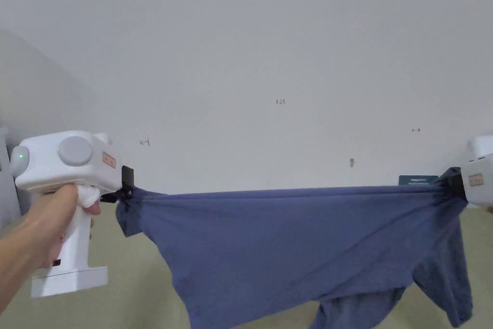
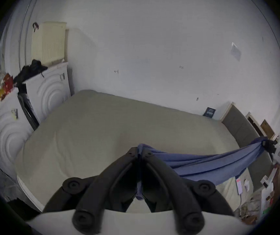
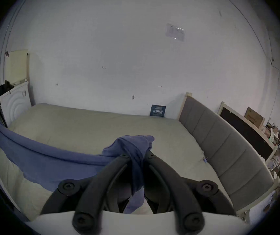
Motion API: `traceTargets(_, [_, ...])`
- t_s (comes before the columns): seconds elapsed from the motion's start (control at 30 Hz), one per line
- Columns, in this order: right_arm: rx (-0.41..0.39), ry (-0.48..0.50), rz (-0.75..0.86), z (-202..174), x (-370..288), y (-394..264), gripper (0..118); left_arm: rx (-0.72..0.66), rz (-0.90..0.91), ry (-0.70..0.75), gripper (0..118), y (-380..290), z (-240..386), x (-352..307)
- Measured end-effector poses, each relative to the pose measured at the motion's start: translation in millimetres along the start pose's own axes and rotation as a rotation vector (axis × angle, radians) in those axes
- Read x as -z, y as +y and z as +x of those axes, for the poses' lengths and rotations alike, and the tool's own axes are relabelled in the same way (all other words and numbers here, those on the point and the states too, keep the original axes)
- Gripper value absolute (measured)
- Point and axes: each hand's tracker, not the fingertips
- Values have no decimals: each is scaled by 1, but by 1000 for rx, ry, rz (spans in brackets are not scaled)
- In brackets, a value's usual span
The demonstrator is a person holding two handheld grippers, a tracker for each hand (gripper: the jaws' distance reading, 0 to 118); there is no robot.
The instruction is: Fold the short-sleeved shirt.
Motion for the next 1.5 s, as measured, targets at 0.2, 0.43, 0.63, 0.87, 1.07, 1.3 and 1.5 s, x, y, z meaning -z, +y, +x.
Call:
traceTargets(0.2, [-18, -17, 31, -22, 48, 30, 11, 113, 82, 127, 3, 35, 29, 52])
traceTargets(0.43, [-51, -56, 29, -49, 122, 30, 11, 235, 129, 289, 3, 47, 45, 140])
traceTargets(0.63, [-61, -54, -10, -60, 164, -8, 11, 234, 83, 276, 3, 16, 41, 189])
traceTargets(0.87, [-48, -2, -153, -60, 170, -108, 11, 191, -50, 198, 3, -79, 20, 219])
traceTargets(1.07, [-28, 31, -216, -58, 130, -185, 11, 196, -116, 158, 3, -150, 7, 196])
traceTargets(1.3, [72, 50, -226, -37, 56, -242, 11, 219, -124, 138, 3, -211, 0, 120])
traceTargets(1.5, [52, 70, -280, -27, -20, -293, 11, 200, -173, 101, 3, -271, -24, 61])
